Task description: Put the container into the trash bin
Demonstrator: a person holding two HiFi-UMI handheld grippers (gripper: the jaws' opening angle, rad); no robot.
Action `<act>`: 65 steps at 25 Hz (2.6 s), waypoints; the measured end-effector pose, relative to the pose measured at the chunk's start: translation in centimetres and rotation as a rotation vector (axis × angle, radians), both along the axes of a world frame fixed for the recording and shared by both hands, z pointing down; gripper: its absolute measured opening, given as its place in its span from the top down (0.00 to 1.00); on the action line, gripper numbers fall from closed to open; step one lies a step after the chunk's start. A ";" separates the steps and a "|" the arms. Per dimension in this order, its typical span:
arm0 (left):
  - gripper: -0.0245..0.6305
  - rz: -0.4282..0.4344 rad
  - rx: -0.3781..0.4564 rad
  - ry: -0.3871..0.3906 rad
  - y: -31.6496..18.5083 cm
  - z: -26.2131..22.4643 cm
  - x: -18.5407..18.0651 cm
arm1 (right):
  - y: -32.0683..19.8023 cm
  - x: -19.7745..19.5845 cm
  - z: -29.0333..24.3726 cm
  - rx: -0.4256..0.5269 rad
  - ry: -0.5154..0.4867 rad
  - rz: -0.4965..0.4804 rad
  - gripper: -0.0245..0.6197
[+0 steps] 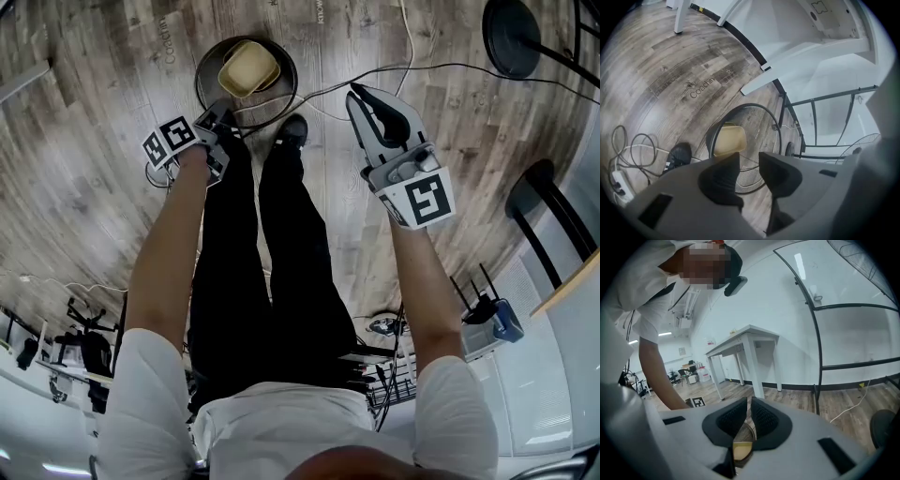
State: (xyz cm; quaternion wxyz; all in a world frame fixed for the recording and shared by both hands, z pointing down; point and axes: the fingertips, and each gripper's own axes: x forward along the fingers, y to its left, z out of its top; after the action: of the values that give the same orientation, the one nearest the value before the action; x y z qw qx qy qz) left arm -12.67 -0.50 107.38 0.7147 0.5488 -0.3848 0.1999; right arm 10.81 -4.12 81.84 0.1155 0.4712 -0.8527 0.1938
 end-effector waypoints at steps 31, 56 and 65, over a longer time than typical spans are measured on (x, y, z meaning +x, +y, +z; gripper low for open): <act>0.80 0.307 1.657 -0.212 -10.0 -76.6 -4.0 | -1.3 -4.6 -56.1 0.639 -0.037 0.003 0.88; 0.94 0.069 1.718 -0.407 10.1 -85.0 -11.8 | 12.4 -5.6 -59.3 0.688 -0.063 0.009 0.90; 0.94 0.132 1.674 -0.367 15.9 -82.6 -12.5 | 18.3 -9.8 -57.5 0.607 -0.019 0.000 0.90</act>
State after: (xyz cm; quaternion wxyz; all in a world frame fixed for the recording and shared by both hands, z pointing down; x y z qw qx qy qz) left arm -25.21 15.41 24.81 -0.0119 0.8756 -0.4823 -0.0228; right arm 0.99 14.22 24.35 -0.0384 0.4824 -0.8727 -0.0655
